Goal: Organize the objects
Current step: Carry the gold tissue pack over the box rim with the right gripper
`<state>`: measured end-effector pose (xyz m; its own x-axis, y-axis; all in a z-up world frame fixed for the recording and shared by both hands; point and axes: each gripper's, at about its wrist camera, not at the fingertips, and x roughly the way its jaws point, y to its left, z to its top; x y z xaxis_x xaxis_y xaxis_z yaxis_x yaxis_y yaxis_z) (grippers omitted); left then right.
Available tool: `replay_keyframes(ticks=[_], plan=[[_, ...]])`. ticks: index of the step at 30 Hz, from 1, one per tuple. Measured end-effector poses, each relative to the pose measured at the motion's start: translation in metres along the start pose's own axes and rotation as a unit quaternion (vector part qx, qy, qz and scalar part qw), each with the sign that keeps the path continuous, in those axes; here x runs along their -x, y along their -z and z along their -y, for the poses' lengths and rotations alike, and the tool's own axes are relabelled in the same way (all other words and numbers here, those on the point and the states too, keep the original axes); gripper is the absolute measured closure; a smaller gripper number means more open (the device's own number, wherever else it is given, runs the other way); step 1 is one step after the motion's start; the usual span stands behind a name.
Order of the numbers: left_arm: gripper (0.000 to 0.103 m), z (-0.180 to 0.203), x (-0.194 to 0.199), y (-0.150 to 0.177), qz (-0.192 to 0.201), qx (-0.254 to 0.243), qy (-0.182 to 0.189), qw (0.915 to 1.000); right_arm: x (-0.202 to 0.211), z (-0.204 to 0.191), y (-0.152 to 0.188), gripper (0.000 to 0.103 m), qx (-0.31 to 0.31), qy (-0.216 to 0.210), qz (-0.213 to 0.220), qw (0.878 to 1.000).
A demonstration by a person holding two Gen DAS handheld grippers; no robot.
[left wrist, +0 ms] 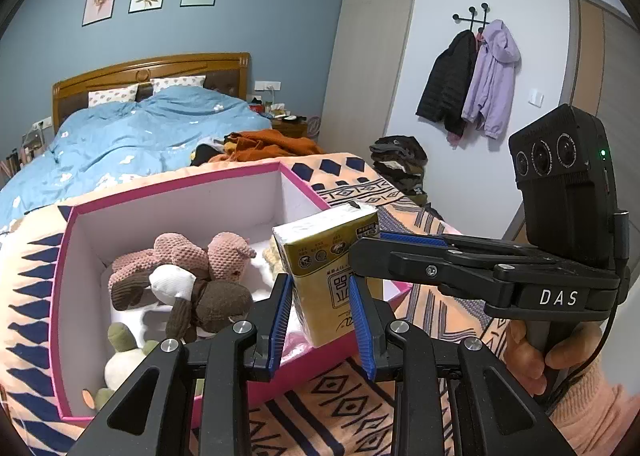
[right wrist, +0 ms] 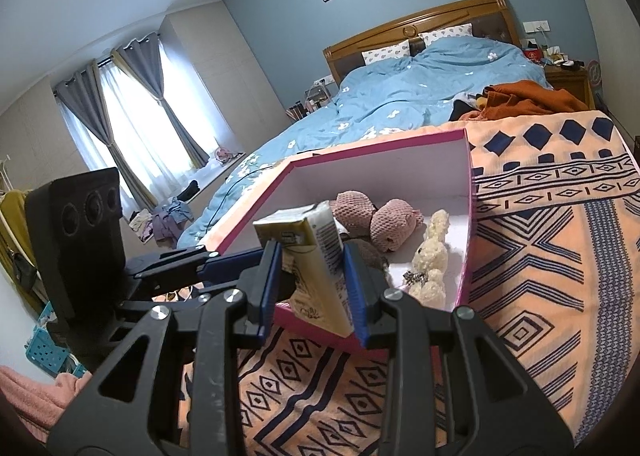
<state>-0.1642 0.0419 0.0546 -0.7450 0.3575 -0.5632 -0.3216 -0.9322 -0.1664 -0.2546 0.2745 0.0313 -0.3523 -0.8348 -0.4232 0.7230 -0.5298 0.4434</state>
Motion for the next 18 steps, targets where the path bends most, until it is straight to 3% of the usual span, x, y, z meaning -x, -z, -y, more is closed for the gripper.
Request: replay_keyframes(ticks=[18], plan=[[0.074, -0.009, -0.019, 0.001, -0.024, 0.013, 0.001, 0.9996, -0.016, 0.013, 0.001, 0.068, -0.014, 0.012, -0.018, 1.000]])
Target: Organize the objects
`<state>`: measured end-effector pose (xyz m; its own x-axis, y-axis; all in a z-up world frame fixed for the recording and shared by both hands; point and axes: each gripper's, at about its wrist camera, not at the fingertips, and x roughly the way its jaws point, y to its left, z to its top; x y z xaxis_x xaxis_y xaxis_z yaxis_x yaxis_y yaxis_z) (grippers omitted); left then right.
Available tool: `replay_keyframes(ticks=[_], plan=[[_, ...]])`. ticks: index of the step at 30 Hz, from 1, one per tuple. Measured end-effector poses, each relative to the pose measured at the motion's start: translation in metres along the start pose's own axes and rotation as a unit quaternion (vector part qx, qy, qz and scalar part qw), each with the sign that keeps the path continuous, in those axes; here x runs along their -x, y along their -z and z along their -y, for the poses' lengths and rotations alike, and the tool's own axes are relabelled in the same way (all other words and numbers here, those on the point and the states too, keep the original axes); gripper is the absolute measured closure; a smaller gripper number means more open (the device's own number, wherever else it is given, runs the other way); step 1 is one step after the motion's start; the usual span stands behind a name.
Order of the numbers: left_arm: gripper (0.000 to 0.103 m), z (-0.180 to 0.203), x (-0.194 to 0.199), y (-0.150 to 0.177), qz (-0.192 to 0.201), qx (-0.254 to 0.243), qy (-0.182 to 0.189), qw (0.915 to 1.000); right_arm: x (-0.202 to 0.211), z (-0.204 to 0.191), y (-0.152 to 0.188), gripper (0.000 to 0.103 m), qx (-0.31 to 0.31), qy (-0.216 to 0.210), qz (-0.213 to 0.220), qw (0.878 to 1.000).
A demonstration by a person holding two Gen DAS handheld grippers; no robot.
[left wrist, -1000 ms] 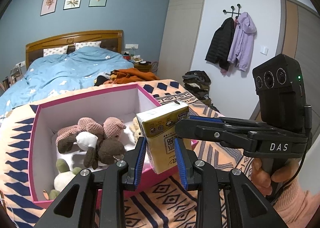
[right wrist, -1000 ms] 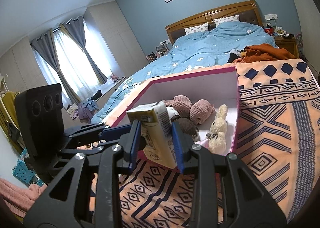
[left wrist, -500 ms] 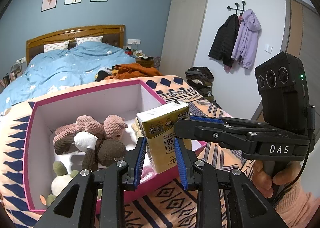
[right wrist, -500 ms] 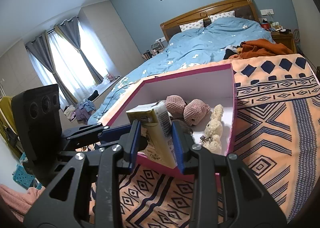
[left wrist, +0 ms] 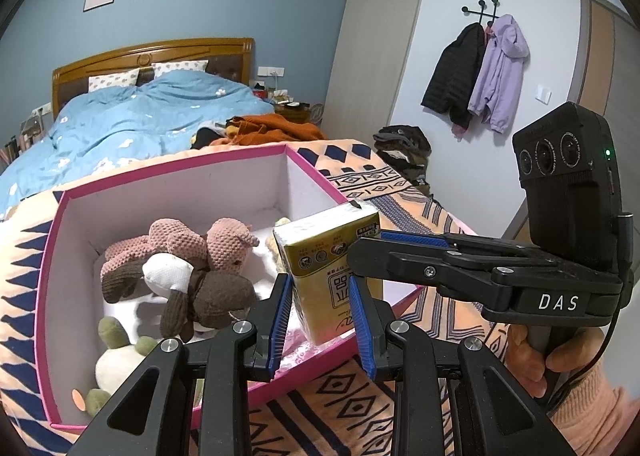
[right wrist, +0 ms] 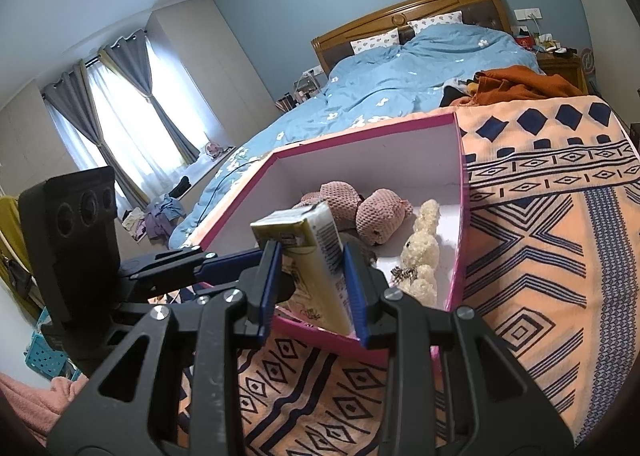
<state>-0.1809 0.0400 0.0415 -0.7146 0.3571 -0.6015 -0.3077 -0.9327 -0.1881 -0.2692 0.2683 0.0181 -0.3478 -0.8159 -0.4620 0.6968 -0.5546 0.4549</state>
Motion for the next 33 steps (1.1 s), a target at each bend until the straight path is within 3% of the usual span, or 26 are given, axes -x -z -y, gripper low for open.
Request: replay_keyframes(ticks=[10, 20, 27, 30, 33], plan=[[0.074, -0.005, -0.013, 0.000, -0.017, 0.008, 0.006, 0.9998, -0.007, 0.007, 0.000, 0.068, -0.003, 0.012, -0.008, 1.000], [0.074, -0.009, -0.036, 0.002, -0.045, 0.016, 0.004, 0.9989, -0.017, 0.012, 0.002, 0.068, 0.002, 0.065, -0.018, 0.998], [0.074, -0.018, -0.039, 0.010, -0.044, 0.029, -0.003, 0.9986, -0.013, 0.021, 0.003, 0.061, -0.006, 0.086, -0.013, 0.996], [0.064, -0.019, -0.031, 0.012, -0.028, 0.027, -0.005, 0.9992, -0.010, 0.020, 0.005, 0.056, -0.005, 0.087, -0.010, 0.996], [0.046, -0.018, -0.014, 0.018, 0.000, 0.021, -0.011, 0.9997, -0.007, 0.017, 0.008, 0.055, -0.003, 0.084, -0.008, 0.996]])
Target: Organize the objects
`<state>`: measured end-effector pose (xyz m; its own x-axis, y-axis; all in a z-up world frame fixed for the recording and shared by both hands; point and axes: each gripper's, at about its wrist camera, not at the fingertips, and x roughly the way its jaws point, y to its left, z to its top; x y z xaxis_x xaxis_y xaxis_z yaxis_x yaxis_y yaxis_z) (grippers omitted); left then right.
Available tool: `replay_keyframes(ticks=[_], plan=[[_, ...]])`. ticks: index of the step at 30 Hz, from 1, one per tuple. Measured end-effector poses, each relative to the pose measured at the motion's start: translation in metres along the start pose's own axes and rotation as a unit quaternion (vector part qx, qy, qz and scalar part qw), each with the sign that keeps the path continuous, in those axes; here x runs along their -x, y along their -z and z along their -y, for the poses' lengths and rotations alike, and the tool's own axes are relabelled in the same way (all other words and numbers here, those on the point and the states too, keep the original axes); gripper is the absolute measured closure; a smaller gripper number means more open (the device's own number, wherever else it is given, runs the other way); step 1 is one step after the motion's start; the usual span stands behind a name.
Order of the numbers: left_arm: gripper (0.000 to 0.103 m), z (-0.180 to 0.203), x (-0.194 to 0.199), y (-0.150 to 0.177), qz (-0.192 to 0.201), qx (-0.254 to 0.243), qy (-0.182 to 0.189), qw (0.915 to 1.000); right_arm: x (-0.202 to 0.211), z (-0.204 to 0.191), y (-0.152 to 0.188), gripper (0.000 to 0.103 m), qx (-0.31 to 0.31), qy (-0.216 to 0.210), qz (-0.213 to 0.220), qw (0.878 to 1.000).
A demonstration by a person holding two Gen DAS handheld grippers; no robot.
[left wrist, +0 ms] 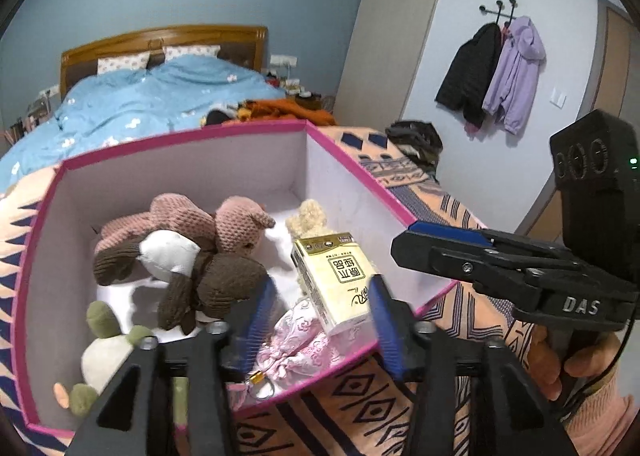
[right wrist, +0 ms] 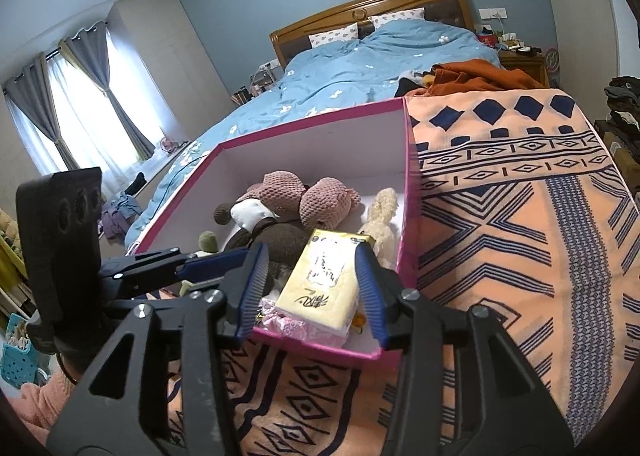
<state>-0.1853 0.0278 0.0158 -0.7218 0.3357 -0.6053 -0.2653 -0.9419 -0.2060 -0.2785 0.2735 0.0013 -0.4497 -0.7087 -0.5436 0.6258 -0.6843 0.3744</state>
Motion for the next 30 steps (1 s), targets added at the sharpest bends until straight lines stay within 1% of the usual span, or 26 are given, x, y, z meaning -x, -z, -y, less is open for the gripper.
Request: replay_keyframes(ticks=[4, 5, 7, 8, 10, 11, 14, 16, 20, 24, 27, 29, 30], plan=[[0.030, 0.000, 0.028, 0.010, 0.038, -0.010, -0.015, 0.9991, 0.007, -0.006, 0.006, 0.055, 0.006, -0.011, 0.004, 1.000], [0.025, 0.001, 0.040, 0.017, 0.051, -0.017, -0.024, 0.9983, 0.009, -0.008, 0.008, 0.054, 0.008, -0.015, 0.005, 1.000], [0.019, 0.000, 0.057, 0.026, 0.066, -0.026, -0.037, 0.9968, 0.014, -0.014, 0.013, 0.051, 0.016, -0.026, 0.008, 1.000], [0.018, -0.001, 0.069, 0.035, 0.076, -0.030, -0.048, 0.9955, 0.017, -0.017, 0.016, 0.050, 0.020, -0.034, 0.009, 0.999], [0.017, -0.005, 0.084, 0.046, 0.083, -0.031, -0.062, 0.9942, 0.022, -0.026, 0.022, 0.050, 0.031, -0.051, 0.009, 0.998], [0.017, -0.010, 0.093, 0.055, 0.085, -0.027, -0.075, 0.9932, 0.024, -0.030, 0.026, 0.049, 0.038, -0.063, 0.009, 0.997], [0.017, -0.027, 0.106, 0.073, 0.072, -0.010, -0.096, 0.9927, 0.025, -0.049, 0.042, 0.048, 0.064, -0.099, -0.005, 0.993], [0.017, -0.045, 0.111, 0.087, 0.056, 0.016, -0.109, 0.9923, 0.020, -0.058, 0.052, 0.048, 0.077, -0.113, -0.021, 0.990], [0.017, -0.070, 0.113, 0.112, 0.025, 0.058, -0.115, 0.9914, -0.001, -0.076, 0.078, 0.048, 0.094, -0.130, -0.068, 0.985], [0.017, -0.087, 0.104, 0.131, -0.004, 0.091, -0.110, 0.9898, -0.025, -0.083, 0.097, 0.048, 0.080, -0.148, -0.113, 0.979], [0.022, -0.099, 0.095, 0.144, -0.027, 0.111, -0.098, 0.9885, -0.038, -0.085, 0.106, 0.048, 0.071, -0.154, -0.133, 0.976], [0.030, -0.106, 0.089, 0.149, -0.041, 0.126, -0.082, 0.9878, -0.044, -0.086, 0.110, 0.048, 0.063, -0.157, -0.142, 0.975], [0.032, -0.106, 0.089, 0.153, -0.044, 0.128, -0.076, 0.9878, -0.046, -0.086, 0.110, 0.048, 0.061, -0.157, -0.145, 0.975]])
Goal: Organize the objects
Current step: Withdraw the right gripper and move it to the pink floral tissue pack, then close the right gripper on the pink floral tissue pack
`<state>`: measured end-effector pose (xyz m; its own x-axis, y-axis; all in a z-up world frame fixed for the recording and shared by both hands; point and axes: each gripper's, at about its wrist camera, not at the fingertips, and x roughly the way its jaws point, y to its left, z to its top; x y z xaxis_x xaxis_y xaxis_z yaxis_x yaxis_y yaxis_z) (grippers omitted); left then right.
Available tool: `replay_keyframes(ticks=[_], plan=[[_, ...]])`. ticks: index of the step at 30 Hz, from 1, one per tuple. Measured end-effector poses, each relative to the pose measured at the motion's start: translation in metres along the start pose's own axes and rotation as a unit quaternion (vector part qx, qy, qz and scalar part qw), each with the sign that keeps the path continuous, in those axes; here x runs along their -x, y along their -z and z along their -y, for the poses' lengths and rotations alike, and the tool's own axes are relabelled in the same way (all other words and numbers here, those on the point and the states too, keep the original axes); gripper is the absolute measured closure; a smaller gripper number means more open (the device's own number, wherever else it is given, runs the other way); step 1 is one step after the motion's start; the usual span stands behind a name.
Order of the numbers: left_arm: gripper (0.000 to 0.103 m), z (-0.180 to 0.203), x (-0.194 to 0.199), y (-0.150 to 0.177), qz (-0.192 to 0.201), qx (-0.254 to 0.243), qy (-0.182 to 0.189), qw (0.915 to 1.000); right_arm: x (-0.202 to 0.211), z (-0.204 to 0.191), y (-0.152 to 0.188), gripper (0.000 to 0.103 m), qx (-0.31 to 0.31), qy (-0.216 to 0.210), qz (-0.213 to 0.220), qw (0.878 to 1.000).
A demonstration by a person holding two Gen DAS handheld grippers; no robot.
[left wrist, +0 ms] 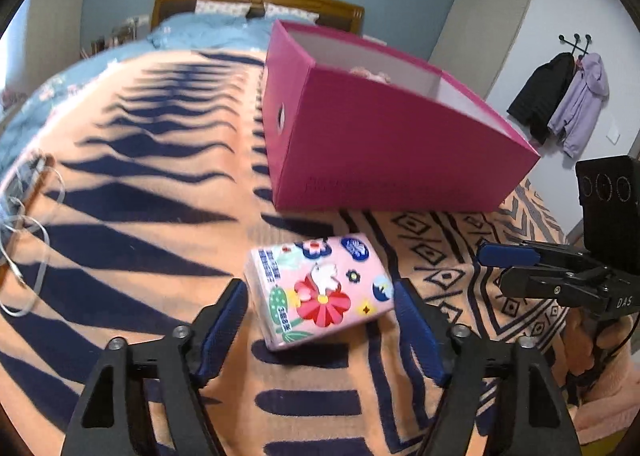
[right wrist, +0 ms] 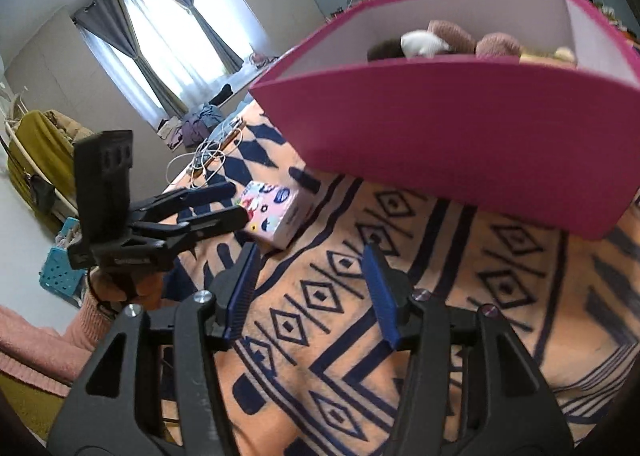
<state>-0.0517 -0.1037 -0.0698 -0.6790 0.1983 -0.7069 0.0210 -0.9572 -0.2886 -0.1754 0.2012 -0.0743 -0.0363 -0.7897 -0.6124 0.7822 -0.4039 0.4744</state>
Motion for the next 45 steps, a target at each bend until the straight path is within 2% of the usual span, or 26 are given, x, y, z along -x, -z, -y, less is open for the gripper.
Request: replay_keyframes(ticks=[5, 14, 18, 20, 26, 28, 29, 33, 45], plan=[[0.039, 0.012, -0.003, 0.006, -0.013, -0.012, 0.031, 0.9994, -0.004, 0.004, 0.001, 0.048, -0.015, 0.002, -0.003, 1.000], [0.039, 0.066, -0.016, 0.010, -0.042, -0.050, 0.099, 0.9930, 0.001, 0.019, 0.002, 0.048, -0.046, 0.013, 0.006, 0.999], [0.041, 0.074, -0.018, 0.010, -0.044, -0.052, 0.098, 0.9928, -0.002, 0.024, 0.003, 0.048, -0.052, 0.022, 0.005, 0.998], [0.047, 0.071, -0.017, 0.009, -0.043, -0.042, 0.100, 0.9931, -0.003, 0.028, 0.003, 0.048, -0.060, 0.025, 0.006, 0.998], [0.058, 0.063, -0.019, 0.004, -0.046, -0.021, 0.102, 0.9935, -0.008, 0.033, -0.002, 0.048, -0.066, 0.025, 0.005, 0.998], [0.063, 0.063, -0.020, 0.005, -0.050, -0.018, 0.101, 0.9935, -0.012, 0.033, -0.005, 0.051, -0.064, 0.024, 0.001, 0.998], [0.065, 0.064, -0.021, 0.005, -0.051, -0.020, 0.097, 0.9938, -0.015, 0.032, -0.006, 0.056, -0.063, 0.024, -0.003, 0.998], [0.067, 0.065, -0.025, 0.003, -0.054, -0.016, 0.097, 0.9937, -0.020, 0.031, -0.005, 0.066, -0.060, 0.021, -0.009, 0.998], [0.067, 0.075, -0.017, -0.003, -0.040, -0.031, 0.098, 0.9939, -0.009, 0.025, 0.001, 0.067, -0.055, 0.030, 0.007, 0.998]])
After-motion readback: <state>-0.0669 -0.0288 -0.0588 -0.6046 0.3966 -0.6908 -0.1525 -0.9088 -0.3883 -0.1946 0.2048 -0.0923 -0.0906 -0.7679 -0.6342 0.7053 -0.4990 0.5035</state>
